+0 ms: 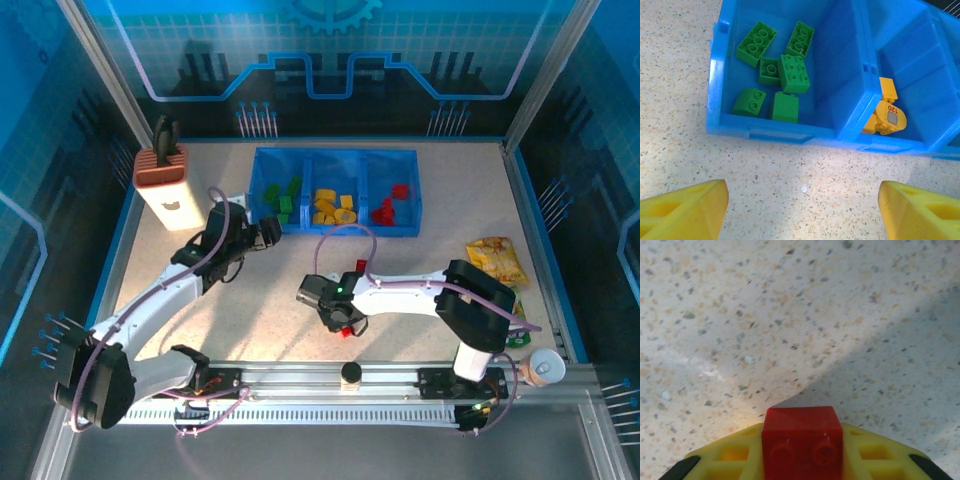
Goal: Sort the legos into containers by color
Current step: Pick up the lego from the bottom-center of the table, then place the lego in the container.
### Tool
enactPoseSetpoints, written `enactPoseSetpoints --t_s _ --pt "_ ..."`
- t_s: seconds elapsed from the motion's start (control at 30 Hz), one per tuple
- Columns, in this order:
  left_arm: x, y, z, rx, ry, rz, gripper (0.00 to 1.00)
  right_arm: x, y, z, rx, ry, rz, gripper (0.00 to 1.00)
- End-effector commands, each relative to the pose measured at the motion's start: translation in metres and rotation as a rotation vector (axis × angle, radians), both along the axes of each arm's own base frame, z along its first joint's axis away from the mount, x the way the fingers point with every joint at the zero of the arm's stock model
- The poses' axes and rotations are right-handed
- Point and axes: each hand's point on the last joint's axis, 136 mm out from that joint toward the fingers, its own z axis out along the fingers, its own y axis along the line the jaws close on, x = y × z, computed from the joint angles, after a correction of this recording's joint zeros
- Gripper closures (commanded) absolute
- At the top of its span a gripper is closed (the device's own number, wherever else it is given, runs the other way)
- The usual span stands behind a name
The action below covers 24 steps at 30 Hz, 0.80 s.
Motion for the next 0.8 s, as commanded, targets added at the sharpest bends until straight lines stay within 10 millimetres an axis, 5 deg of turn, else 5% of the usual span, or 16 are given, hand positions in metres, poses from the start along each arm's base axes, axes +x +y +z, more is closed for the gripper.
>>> enactPoseSetpoints --t_s 0.0,0.17,0.33,0.53,0.77 --pt "-0.010 0.004 0.002 0.016 -0.006 0.000 0.20 0.023 -0.021 0.016 -0.016 -0.057 -0.065 0.73" --pt "-0.023 0.005 -0.001 0.036 0.015 -0.036 0.20 0.059 -0.035 0.058 0.152 -0.107 -0.143 0.75" --pt "-0.050 0.004 -0.019 0.071 0.080 -0.057 0.22 0.103 -0.084 0.086 0.259 -0.130 -0.303 0.77" --pt "-0.088 -0.031 -0.046 0.057 0.116 -0.149 0.22 0.166 -0.119 0.117 0.324 -0.172 -0.404 0.76" --pt "-0.113 -0.056 -0.071 0.188 0.171 -0.230 0.22 0.244 -0.136 0.120 0.326 -0.153 -0.476 0.74"
